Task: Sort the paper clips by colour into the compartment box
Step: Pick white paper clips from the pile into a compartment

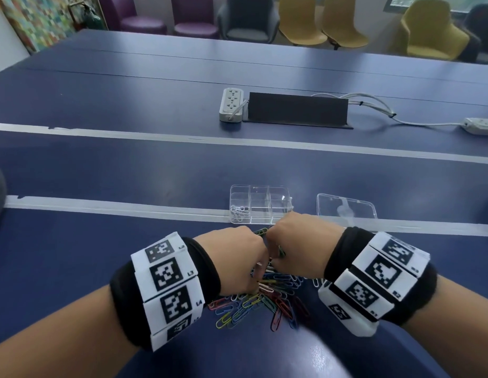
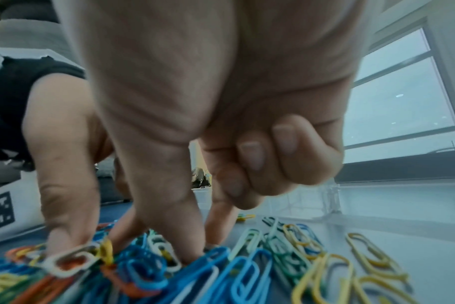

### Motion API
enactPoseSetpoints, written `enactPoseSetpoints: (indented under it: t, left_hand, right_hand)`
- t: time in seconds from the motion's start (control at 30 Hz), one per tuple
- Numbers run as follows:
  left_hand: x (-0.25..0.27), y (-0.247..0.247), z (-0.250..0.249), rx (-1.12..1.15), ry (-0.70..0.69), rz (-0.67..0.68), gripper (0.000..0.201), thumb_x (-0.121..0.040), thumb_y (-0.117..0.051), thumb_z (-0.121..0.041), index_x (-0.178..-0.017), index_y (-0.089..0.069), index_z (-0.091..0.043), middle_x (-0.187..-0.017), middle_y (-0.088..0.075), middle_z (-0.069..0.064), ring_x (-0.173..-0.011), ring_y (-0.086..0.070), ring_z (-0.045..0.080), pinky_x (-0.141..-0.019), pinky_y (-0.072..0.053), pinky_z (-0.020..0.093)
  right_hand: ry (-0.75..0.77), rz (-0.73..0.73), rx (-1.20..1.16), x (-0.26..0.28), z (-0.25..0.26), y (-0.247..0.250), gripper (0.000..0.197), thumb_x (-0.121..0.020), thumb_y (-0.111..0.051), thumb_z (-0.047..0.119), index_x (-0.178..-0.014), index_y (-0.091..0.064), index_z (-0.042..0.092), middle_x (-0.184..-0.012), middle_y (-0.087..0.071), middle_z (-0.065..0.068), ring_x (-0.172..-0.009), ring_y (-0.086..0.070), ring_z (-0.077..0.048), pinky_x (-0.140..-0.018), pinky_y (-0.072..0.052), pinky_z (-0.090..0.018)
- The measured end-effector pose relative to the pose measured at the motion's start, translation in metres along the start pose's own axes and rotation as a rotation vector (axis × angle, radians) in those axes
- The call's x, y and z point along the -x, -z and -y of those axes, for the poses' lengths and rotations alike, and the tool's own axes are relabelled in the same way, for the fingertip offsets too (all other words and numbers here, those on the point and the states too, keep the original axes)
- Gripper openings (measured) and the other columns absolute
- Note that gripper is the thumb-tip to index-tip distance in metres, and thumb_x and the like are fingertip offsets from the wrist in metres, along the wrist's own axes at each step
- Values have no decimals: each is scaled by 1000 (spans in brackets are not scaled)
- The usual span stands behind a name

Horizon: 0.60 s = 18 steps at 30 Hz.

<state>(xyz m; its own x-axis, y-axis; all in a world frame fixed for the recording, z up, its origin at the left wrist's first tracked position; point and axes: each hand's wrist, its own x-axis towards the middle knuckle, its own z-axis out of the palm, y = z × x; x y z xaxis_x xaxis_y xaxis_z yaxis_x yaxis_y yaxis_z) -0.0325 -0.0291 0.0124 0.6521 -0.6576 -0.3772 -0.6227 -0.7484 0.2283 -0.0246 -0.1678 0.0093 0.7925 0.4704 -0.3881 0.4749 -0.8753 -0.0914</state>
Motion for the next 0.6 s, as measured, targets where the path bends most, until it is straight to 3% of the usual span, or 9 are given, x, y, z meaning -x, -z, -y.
enactPoseSetpoints:
  t: [0.1, 0.17, 0.27, 0.4, 0.5, 0.6]
  left_hand:
    - [2, 2, 1, 6, -49, -47, 23, -83, -49, -22, -89, -70, -15, -77, -67, 5, -75, -63, 25, -72, -55, 35]
    - [4, 4, 4, 46, -49, -70, 21, -82, -51, -22, -90, -70, -18, -69, -64, -3, -71, -60, 19, -71, -53, 30]
    - [5, 7, 11, 98, -25, -85, 17, -82, -55, -25, -91, -70, -24, -61, -50, -12, -69, -50, 8, -69, -43, 21]
    - [7, 5, 17, 125, 32, -73, 12, -81, -57, -27, -87, -68, -24, -61, -49, -13, -62, -47, 7, -60, -38, 17]
    - [5, 4, 22, 155, 69, -49, 9, -81, -63, -30, -82, -67, -22, -58, -49, -14, -55, -45, -1, -52, -33, 11]
    - [4, 2, 25, 171, 95, -41, 10, -81, -64, -30, -82, -68, -21, -57, -49, -14, -54, -45, -2, -50, -31, 10]
  right_hand:
    - [-10, 9, 2, 0, 0, -1, 21, -77, -54, 22, -72, -63, 3, -65, -58, -12, -60, -47, -28, -54, -41, -27]
    - [-30, -17, -42, 2, -3, -1, 22, -76, -54, 25, -62, -55, 7, -57, -49, -8, -59, -44, -27, -54, -41, -29]
    - [-79, -67, -129, 7, -7, 3, 25, -78, -55, 29, -57, -43, 20, -57, -45, 4, -65, -46, -22, -52, -36, -25]
    - [-70, -100, -162, 11, -11, 1, 13, -80, -55, 28, -73, -48, 20, -61, -43, 8, -70, -44, -18, -48, -27, -20]
    - [-89, -133, -157, 9, -14, -2, 11, -82, -55, 27, -90, -56, 19, -63, -40, 11, -77, -48, -21, -59, -34, -23]
    - [-103, -112, -93, 5, -12, -2, 22, -84, -59, 28, -102, -63, 16, -81, -60, 0, -92, -59, -27, -68, -41, -27]
